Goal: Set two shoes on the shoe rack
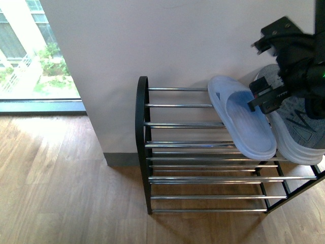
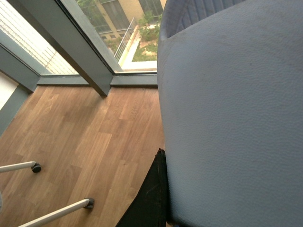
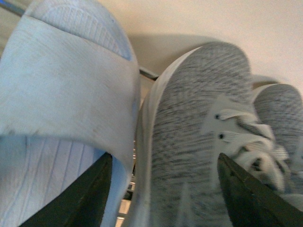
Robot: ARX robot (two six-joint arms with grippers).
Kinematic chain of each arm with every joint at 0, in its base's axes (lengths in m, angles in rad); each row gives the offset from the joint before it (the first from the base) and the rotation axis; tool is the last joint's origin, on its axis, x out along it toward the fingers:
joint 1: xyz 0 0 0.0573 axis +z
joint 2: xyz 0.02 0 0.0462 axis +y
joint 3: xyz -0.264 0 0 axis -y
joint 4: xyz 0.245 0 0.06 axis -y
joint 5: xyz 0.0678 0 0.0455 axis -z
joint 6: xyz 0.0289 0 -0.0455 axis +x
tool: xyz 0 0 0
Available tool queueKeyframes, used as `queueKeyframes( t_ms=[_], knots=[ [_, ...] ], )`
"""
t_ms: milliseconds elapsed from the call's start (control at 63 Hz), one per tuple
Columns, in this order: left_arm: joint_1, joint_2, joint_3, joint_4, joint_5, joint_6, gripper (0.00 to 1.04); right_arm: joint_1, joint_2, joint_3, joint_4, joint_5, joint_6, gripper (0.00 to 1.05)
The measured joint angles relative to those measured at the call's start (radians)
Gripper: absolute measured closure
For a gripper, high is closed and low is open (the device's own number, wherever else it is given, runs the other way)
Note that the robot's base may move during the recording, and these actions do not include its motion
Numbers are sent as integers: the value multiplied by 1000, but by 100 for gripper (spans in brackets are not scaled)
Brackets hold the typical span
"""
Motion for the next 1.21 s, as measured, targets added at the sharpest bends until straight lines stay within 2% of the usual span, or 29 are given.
queueKeyframes(
  t_ms=[64, 111, 302, 445, 588, 635, 699, 778, 826, 937, 1207],
  knots=[
    [0, 0, 0, 0, 0, 0, 103, -37, -58, -1, -36, -27, -2, 11],
    [0, 0, 0, 0, 0, 0, 103, -67, -95, 3, -72, -50, 1, 8],
    [0, 0, 0, 0, 0, 0, 103, -200, -224, 11, -153, -113, 0, 9],
    [0, 0, 0, 0, 0, 0, 103, -285, -306, -19, -131, -146, -5, 9],
    [0, 0, 0, 0, 0, 0, 103, -319, -348, -37, -112, -161, -1, 9],
    [0, 0, 0, 0, 0, 0, 103, -328, -341, -79, 25, -253, 58, 15],
    [0, 0, 0, 0, 0, 0, 103, -328, -340, -180, 284, -376, 176, 25],
    [0, 0, 0, 0, 0, 0, 103, -308, -364, -309, 502, -410, 291, 38],
    [0, 0, 0, 0, 1, 0, 103, -298, -393, -361, 566, -410, 323, 45],
    [0, 0, 0, 0, 0, 0, 103, -283, -476, -447, 614, -393, 371, 61],
    [0, 0, 0, 0, 0, 0, 103, -250, -621, -618, 623, -357, 399, 99]
  ],
)
